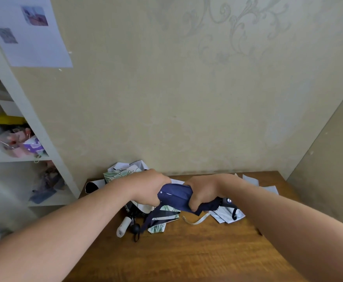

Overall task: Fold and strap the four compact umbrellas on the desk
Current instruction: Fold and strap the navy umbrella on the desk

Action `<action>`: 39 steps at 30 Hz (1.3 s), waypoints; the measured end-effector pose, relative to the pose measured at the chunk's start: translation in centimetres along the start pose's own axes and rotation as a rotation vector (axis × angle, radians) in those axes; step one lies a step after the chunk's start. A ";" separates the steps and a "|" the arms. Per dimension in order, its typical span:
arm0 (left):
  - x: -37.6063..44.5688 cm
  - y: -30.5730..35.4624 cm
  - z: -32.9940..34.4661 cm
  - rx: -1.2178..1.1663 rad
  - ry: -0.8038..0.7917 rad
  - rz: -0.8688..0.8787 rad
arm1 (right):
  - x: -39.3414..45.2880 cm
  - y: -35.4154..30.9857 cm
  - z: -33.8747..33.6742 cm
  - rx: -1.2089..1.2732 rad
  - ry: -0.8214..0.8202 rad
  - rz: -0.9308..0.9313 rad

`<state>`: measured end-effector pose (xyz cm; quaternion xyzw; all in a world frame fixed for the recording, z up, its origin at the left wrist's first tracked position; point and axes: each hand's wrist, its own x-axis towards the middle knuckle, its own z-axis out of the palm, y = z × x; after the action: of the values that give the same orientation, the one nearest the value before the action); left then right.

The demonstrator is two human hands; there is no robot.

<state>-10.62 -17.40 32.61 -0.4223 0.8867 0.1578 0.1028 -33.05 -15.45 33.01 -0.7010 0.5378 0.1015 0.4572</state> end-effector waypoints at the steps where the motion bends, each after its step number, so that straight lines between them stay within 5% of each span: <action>1: -0.1 0.1 -0.1 -0.021 -0.005 -0.013 | 0.1 0.1 0.2 -0.047 0.040 -0.017; 6: -0.6 -0.5 -0.3 -0.176 -0.012 -0.103 | 0.5 0.4 3.0 -0.530 0.531 -0.036; 10: -0.7 -0.6 -0.7 -0.405 -0.113 -0.177 | 1.9 1.5 4.5 -0.619 0.781 -0.059; 14: -1.3 -0.1 -1.4 -0.562 -0.132 -0.127 | 1.4 2.1 3.4 -0.524 0.673 -0.115; 20: -0.9 -1.5 -0.5 -0.798 0.186 -0.052 | -0.2 2.7 2.1 0.047 0.373 -0.116; 26: -0.1 1.5 1.8 -1.656 0.462 -0.374 | 0.8 2.7 4.1 0.524 0.383 -0.143; 29: 0.4 1.8 3.1 -1.448 0.555 -0.396 | 1.6 2.9 4.9 0.638 0.453 -0.137; 34: 0.6 1.7 3.9 -1.244 0.576 -0.393 | 1.9 3.5 5.7 0.894 0.447 -0.168; 39: 0.6 1.5 3.5 -1.572 0.284 -0.491 | 1.8 3.9 6.2 0.901 0.420 -0.188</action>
<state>-12.00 -15.69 29.48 -0.5681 0.4054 0.6488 -0.3032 -33.45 -12.05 26.31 -0.4847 0.5432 -0.3253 0.6035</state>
